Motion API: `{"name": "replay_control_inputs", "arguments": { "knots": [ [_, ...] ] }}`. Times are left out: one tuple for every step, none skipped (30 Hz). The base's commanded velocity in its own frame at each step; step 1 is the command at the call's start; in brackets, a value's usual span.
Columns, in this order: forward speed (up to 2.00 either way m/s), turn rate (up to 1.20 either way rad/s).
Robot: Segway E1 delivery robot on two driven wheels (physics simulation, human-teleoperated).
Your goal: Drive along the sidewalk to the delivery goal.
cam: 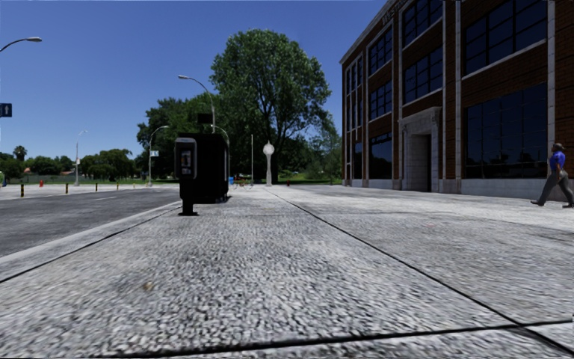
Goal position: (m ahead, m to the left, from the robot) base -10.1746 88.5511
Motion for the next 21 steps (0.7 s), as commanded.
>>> {"name": "replay_control_inputs", "arguments": {
  "knots": [
    [2.00,0.00],
    [2.00,0.00],
    [2.00,0.00],
    [2.00,0.00],
    [2.00,0.00],
    [2.00,0.00],
    [2.00,0.00],
    [2.00,0.00],
    [2.00,0.00],
    [2.00,0.00],
    [2.00,0.00],
    [2.00,0.00],
    [2.00,0.00],
    [2.00,0.00],
    [2.00,0.00],
    [2.00,0.00],
    [2.00,0.00],
    [2.00,0.00],
    [2.00,0.00],
    [2.00,0.00],
    [2.00,0.00]
  ]
}}
